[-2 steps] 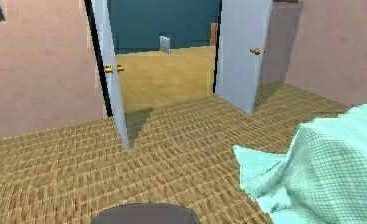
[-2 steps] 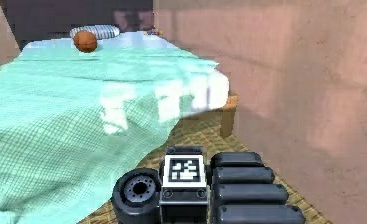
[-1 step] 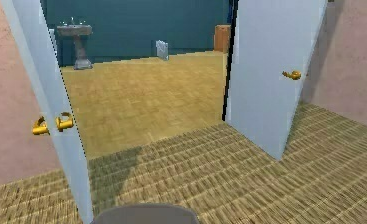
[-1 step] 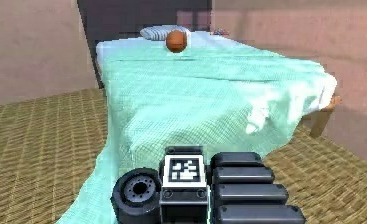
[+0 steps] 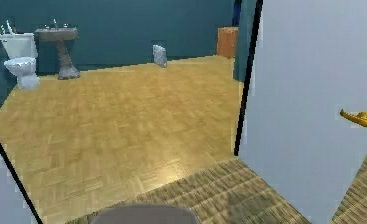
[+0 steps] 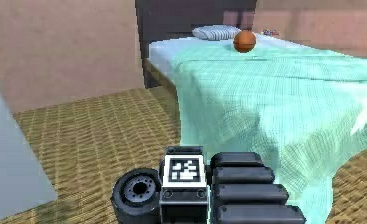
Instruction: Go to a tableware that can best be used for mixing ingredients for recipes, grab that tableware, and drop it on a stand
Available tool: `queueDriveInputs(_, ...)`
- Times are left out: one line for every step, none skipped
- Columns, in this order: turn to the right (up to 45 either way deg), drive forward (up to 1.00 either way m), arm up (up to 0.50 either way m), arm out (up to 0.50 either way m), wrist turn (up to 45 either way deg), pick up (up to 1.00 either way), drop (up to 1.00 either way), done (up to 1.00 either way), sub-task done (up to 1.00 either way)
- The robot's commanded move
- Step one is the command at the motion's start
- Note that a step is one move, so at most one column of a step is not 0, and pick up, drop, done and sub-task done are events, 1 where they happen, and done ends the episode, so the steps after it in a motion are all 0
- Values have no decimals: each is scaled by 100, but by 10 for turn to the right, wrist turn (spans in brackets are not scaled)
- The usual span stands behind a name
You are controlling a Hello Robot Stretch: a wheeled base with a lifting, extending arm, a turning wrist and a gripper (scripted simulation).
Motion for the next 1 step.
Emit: queueDriveInputs(0,100,0,0,0,0,0,0,0)
